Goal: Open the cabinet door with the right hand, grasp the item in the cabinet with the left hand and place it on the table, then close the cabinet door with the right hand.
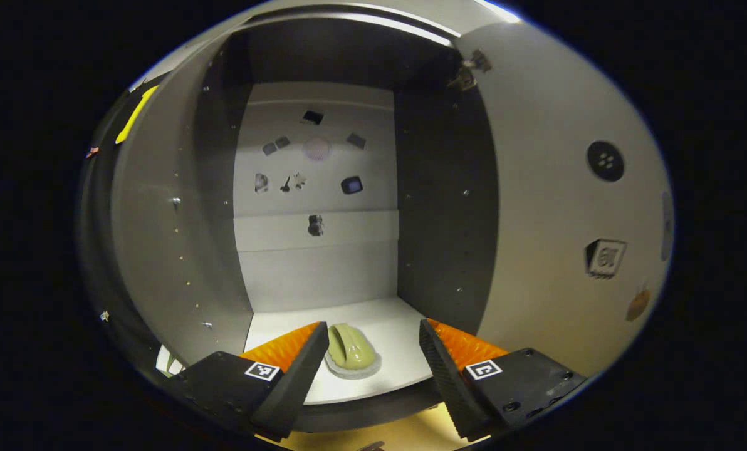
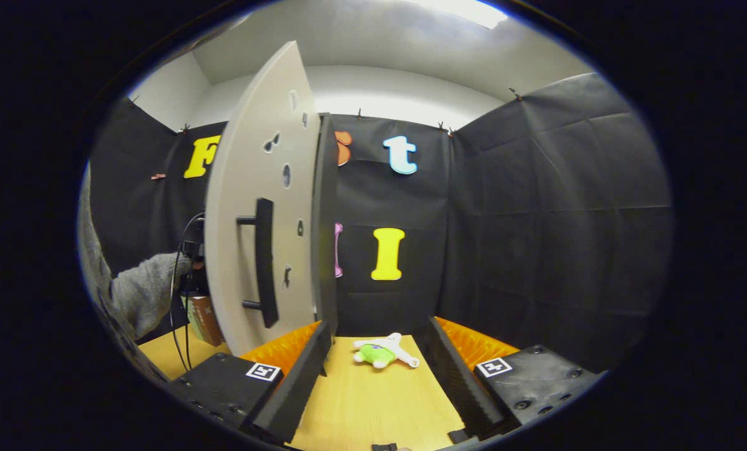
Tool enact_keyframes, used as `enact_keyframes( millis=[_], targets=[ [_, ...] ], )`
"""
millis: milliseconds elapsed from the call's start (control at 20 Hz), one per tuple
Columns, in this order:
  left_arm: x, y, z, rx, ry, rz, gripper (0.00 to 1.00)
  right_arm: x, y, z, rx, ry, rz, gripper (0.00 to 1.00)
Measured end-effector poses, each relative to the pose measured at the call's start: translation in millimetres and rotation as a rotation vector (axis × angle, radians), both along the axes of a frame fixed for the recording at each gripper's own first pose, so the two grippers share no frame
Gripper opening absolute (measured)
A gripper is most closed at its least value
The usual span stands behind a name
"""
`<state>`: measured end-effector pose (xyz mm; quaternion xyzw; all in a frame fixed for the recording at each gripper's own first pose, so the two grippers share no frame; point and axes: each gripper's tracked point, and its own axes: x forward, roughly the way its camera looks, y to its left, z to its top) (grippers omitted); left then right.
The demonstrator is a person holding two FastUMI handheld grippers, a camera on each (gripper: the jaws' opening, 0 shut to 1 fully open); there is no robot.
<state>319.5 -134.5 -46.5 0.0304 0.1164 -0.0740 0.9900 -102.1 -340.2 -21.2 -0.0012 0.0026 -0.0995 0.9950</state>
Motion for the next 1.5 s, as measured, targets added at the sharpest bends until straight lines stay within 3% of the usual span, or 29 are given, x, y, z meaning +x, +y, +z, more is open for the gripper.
enact_keyframes(
  millis=[250,500,550,700,750,900,950,1050,1150,1300,1500],
  targets=[
    [47,5,-34,-0.017,0.107,0.039,0.83,20,-31,-19,-0.009,0.038,-0.043,0.96],
    [74,18,-71,-0.095,0.257,0.15,0.7,41,-51,-33,0.013,0.055,-0.045,0.96],
    [78,21,-76,-0.105,0.278,0.172,0.67,43,-55,-36,0.016,0.061,-0.05,0.92],
    [87,23,-93,-0.126,0.358,0.212,0.64,49,-62,-45,0.019,0.086,-0.048,0.96],
    [91,26,-94,-0.118,0.364,0.225,0.6,51,-62,-48,0.026,0.093,-0.042,0.92],
    [99,33,-97,-0.064,0.369,0.261,0.5,53,-62,-53,0.032,0.102,-0.04,0.96],
    [101,34,-96,-0.054,0.371,0.272,0.39,52,-63,-55,0.025,0.105,-0.046,0.96],
    [104,34,-96,-0.024,0.375,0.273,0.26,51,-64,-56,0.017,0.111,-0.057,0.96],
    [103,33,-96,0.002,0.38,0.265,0.21,50,-62,-53,0.014,0.106,-0.059,0.96],
    [100,30,-92,-0.038,0.363,0.25,0.19,46,-54,-50,0.001,0.101,-0.059,0.96],
    [85,39,-66,0.043,0.3,0.259,0.19,37,-45,-45,-0.005,0.101,-0.046,0.96]
  ],
)
